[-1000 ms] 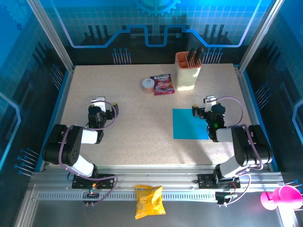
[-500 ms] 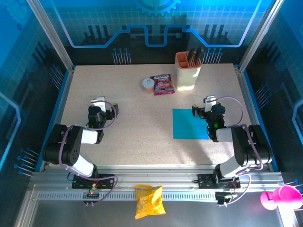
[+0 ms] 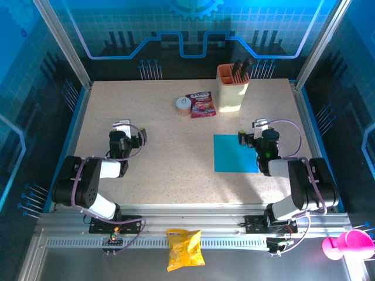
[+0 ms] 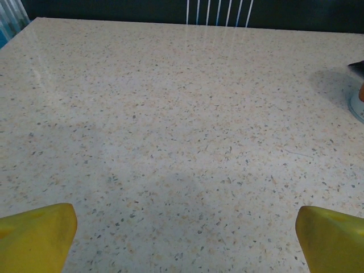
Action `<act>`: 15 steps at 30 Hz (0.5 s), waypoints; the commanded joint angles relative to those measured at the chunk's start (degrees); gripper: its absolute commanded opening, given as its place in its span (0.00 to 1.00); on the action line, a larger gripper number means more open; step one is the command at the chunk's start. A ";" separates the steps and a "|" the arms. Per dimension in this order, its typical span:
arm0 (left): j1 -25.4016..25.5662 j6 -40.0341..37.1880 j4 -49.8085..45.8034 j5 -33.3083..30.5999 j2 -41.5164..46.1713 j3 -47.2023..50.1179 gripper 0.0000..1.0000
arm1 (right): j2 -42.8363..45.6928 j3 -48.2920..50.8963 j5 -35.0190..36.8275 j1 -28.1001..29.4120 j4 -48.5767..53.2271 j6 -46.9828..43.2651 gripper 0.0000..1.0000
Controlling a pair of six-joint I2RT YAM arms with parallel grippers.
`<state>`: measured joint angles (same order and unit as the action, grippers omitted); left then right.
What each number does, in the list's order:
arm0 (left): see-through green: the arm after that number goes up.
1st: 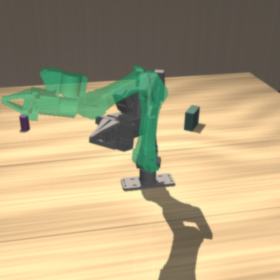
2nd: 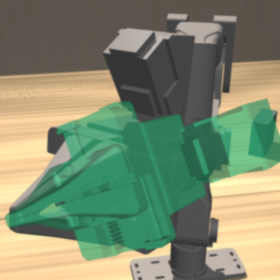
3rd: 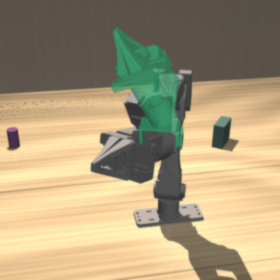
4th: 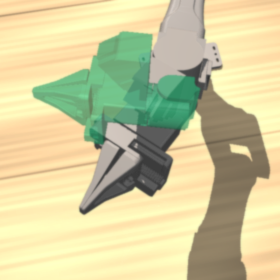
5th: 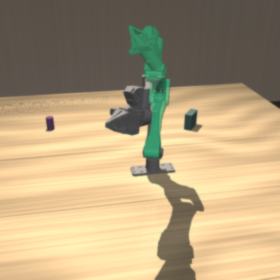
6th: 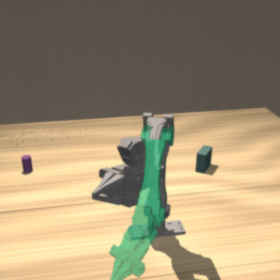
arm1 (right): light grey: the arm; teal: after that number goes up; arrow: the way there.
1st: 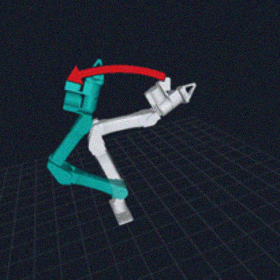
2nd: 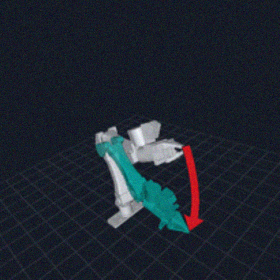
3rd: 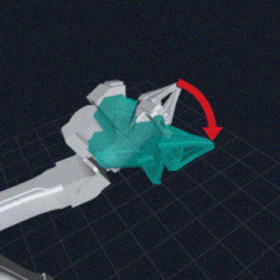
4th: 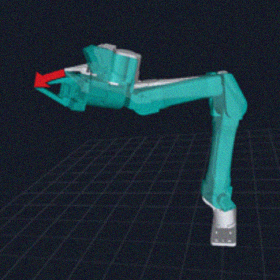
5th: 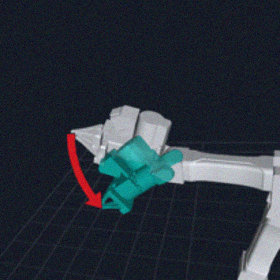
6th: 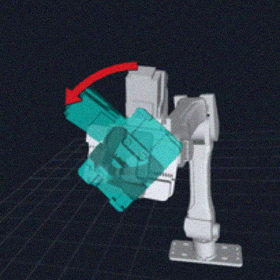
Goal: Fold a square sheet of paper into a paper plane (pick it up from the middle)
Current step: Move the paper to the center of the table.
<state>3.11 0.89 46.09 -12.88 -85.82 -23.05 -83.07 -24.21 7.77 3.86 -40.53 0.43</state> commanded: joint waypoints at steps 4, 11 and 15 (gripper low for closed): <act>2.98 3.70 -27.89 -6.75 11.85 -11.29 1.00 | 13.35 -14.86 6.62 0.19 32.16 11.84 0.99; 9.62 18.84 -62.95 -6.61 19.12 -27.95 1.00 | 10.10 -27.83 -11.87 -2.81 60.15 27.80 0.99; 17.98 23.46 -75.33 -7.52 23.77 -31.73 1.00 | 10.32 -24.93 -14.54 3.14 61.62 29.43 0.97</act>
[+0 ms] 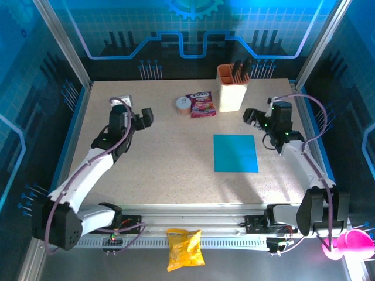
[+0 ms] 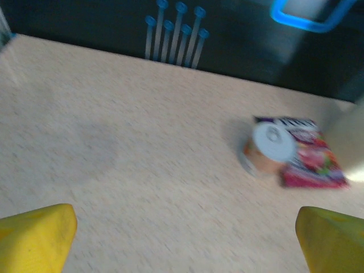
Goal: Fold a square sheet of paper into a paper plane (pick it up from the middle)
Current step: Move the paper to the center of the table.
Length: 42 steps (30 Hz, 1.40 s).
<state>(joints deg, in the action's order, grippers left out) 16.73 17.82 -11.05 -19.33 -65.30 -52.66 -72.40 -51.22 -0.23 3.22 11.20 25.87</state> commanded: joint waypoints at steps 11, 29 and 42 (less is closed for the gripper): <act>19.18 22.08 -26.39 0.25 14.24 4.90 1.00 | -3.08 11.96 0.08 13.79 4.61 12.61 0.97; 20.09 25.72 -27.34 0.03 21.74 11.34 1.00 | -22.40 8.54 3.43 28.28 -2.09 19.90 0.97; 20.00 28.40 -25.34 3.41 21.81 12.67 1.00 | -32.14 -1.25 5.77 50.02 -7.67 41.02 0.97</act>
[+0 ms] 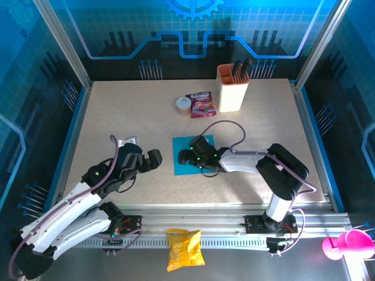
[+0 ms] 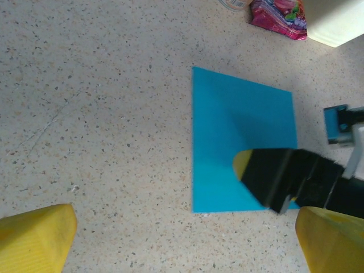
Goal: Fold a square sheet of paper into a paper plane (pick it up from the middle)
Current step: Move the paper to the center of the table, then first fold the square sheet of paper in half at the center of the table.
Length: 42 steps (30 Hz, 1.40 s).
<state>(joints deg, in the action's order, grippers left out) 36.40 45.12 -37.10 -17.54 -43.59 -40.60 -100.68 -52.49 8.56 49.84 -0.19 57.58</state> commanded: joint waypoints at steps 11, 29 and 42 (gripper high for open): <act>0.43 5.44 -0.71 1.33 -0.38 -0.72 1.00 | 12.86 -8.42 9.79 4.75 26.83 3.65 0.99; 10.95 10.66 2.31 -2.21 -27.47 -12.80 1.00 | 47.36 18.38 5.48 -11.08 26.51 -13.39 0.99; 13.26 11.53 -4.09 -3.16 -54.75 -30.29 1.00 | 53.22 24.07 -4.53 -14.15 25.85 -16.57 0.99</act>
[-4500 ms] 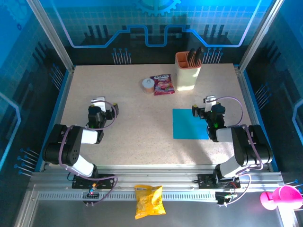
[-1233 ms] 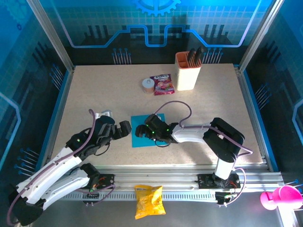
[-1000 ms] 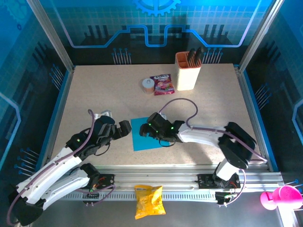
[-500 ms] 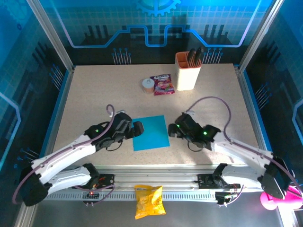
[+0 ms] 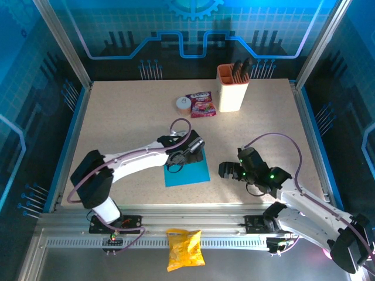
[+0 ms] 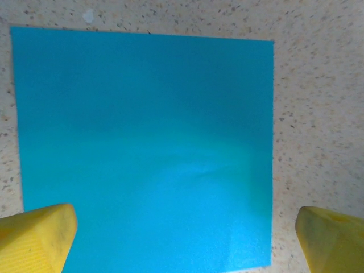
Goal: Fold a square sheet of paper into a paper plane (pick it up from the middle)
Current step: First fold the square sheet of paper in half at the center of the table.
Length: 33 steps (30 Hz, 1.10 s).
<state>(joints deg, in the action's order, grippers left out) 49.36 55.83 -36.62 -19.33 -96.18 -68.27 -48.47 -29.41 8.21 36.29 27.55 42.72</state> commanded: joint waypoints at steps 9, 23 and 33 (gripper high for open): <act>-0.69 0.17 -3.20 1.99 -8.52 -5.28 1.00 | -1.12 2.64 -6.22 -2.02 -5.40 -3.34 0.99; -3.49 -4.65 -3.62 5.86 -11.87 -6.26 1.00 | 0.18 7.43 -8.98 -4.56 -8.42 -1.00 0.99; -3.62 -5.33 -4.42 5.12 -13.85 -7.05 1.00 | 0.14 8.23 -9.49 -4.72 -8.92 -0.44 0.99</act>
<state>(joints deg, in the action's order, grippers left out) 45.95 51.90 -38.87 -14.50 -109.03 -73.78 -48.71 -21.71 -0.51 32.45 19.33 41.74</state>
